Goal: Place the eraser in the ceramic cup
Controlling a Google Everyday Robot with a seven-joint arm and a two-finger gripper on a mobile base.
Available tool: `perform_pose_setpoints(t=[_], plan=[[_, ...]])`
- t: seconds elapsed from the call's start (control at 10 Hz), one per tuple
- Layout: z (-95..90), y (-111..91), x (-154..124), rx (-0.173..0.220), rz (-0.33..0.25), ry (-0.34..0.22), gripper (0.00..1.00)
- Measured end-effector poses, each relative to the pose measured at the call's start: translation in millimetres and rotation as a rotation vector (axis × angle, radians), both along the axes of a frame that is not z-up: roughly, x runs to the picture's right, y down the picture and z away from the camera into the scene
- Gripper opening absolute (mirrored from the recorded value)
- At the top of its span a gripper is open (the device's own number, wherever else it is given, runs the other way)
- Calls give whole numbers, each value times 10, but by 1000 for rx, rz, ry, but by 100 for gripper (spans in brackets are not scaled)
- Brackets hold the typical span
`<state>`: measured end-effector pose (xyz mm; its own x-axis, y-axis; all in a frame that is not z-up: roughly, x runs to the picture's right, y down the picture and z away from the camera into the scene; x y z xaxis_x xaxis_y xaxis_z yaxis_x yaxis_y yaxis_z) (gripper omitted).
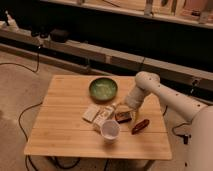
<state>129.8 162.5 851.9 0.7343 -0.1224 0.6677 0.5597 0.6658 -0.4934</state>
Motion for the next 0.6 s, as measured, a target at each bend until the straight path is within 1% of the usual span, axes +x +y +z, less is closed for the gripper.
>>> perform_pose_setpoints(t=[0.2,0.5,0.6], plan=[[102,59,49,-4,-4,31,80],[162,164,84,-14,-12,56,80],[178,198,80,-20,-15,60,78]])
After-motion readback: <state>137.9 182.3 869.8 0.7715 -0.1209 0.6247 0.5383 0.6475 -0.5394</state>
